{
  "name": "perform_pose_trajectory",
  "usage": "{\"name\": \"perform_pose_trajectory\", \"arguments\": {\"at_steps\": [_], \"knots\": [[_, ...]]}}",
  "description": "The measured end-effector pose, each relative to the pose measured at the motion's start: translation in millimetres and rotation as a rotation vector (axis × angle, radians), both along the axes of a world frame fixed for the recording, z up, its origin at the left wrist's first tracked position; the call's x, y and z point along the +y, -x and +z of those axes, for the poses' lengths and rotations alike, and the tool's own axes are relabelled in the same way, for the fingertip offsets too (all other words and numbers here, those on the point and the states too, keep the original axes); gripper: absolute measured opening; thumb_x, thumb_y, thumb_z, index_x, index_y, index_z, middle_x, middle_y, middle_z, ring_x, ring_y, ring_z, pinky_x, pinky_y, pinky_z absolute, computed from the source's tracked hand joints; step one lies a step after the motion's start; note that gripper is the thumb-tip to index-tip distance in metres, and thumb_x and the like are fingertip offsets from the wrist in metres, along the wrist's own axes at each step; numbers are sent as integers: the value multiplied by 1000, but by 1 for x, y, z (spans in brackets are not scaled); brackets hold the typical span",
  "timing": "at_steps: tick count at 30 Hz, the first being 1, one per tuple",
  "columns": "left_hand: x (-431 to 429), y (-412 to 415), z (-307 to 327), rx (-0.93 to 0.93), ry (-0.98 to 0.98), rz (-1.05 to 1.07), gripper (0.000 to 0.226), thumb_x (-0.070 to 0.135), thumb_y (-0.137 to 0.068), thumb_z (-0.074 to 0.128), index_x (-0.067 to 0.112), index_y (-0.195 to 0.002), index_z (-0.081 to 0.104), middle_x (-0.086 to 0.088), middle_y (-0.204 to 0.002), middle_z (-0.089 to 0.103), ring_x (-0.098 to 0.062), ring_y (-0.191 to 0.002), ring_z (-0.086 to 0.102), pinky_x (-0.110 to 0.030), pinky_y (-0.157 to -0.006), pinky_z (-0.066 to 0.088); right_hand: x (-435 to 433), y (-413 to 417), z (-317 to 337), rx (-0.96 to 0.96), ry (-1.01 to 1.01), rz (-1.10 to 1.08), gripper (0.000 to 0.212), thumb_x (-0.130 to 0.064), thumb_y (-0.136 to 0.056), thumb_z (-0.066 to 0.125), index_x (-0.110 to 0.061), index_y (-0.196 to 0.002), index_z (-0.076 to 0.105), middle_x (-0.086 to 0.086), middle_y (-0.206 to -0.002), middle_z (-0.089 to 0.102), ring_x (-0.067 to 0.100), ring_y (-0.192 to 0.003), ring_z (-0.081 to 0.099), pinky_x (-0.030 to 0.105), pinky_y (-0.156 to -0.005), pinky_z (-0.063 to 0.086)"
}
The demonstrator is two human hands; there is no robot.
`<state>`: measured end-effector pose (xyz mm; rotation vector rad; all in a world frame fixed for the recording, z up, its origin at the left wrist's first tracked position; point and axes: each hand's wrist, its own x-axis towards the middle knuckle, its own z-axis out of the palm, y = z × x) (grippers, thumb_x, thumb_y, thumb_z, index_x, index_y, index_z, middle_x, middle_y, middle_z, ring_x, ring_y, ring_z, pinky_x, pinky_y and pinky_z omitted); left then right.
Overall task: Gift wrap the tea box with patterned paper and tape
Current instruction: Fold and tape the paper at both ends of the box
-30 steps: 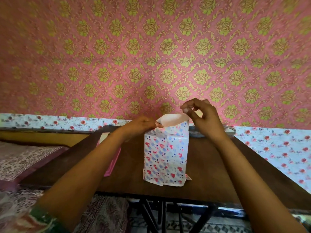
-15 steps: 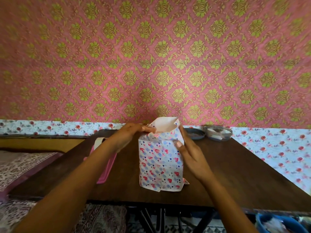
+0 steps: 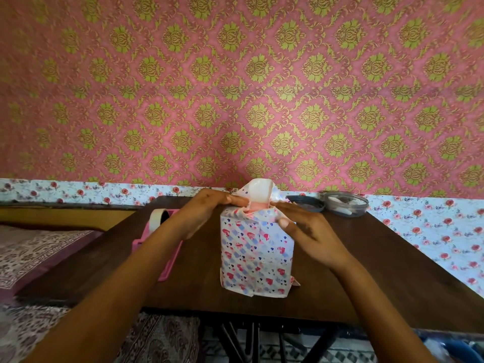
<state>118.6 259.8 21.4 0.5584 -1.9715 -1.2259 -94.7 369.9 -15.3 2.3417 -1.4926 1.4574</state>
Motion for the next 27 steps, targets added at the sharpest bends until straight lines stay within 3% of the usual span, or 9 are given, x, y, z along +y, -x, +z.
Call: {"name": "perform_pose_trajectory", "arguments": {"at_steps": [4, 8, 10, 11, 13, 15, 18, 24, 27], "knots": [[1, 2, 2, -23, 24, 20, 48, 5, -94, 37, 23, -76, 78, 5, -96, 73, -16, -104, 64, -29, -100, 44, 5, 0, 6, -25, -99, 27, 64, -68, -86, 34, -20, -115, 66, -8, -123, 63, 3, -118, 54, 26, -95, 46], [6, 3, 6, -57, 40, 43, 41, 5, -95, 38, 17, -83, 76, 2, -100, 72, -18, -105, 63, -30, -99, 46, 0, -1, 14, -189, -216, -50, 87, -74, -82, 33, 8, -83, 63, 29, -84, 65, 35, -80, 64, 41, -71, 48], [8, 3, 7, -69, 52, 50, 36, 6, -94, 39, 14, -88, 74, 1, -102, 71, -19, -107, 63, -30, -99, 46, -3, -7, 20, -259, -170, -77, 64, -52, -88, 50, 2, -55, 53, 19, -55, 54, 22, -48, 52, 24, -54, 38], [9, 2, 7, -65, 52, 49, 36, 5, -94, 39, 13, -88, 74, 2, -100, 71, -18, -106, 63, -29, -99, 46, -4, -11, 23, -298, -145, -76, 43, -35, -88, 59, -8, -55, 58, 10, -55, 56, 10, -46, 50, 16, -53, 38], [12, 1, 7, -65, 59, 45, 38, 4, -94, 39, 14, -86, 75, 6, -95, 73, -15, -104, 63, -25, -97, 45, -3, -17, 26, -337, -122, -96, 6, -16, -81, 70, -13, -85, 73, 4, -86, 71, 2, -74, 63, 11, -69, 47], [13, -1, 8, -68, 78, 36, 43, 4, -94, 41, 22, -78, 77, 11, -91, 73, -11, -104, 62, -22, -97, 43, -3, -18, 23, -316, -113, -159, 27, -18, -77, 74, -12, -104, 71, 3, -110, 68, 11, -99, 62, 23, -84, 48], [14, -2, 8, -72, 81, 35, 47, 6, -94, 41, 27, -74, 77, 14, -90, 73, -7, -102, 62, -22, -98, 41, 3, -19, 19, -271, -47, -254, 35, -32, -78, 72, -15, -109, 70, 1, -114, 68, 10, -102, 62, 34, -90, 51], [11, 1, 6, -63, 88, 54, 40, 7, -93, 43, 23, -79, 77, 11, -95, 73, -15, -108, 60, -32, -105, 38, 16, -23, 9, -84, 6, -271, 60, -62, -87, 42, -18, -124, 60, 4, -116, 67, 15, -101, 64, 26, -84, 50], [10, 1, 5, -47, 82, 59, 37, 10, -92, 47, 26, -76, 77, 10, -94, 73, -18, -109, 61, -35, -106, 37, 16, -28, -1, 59, -50, -261, 73, -65, -85, 19, -19, -132, 52, -1, -137, 52, 9, -130, 42, 18, -105, 30]]}}
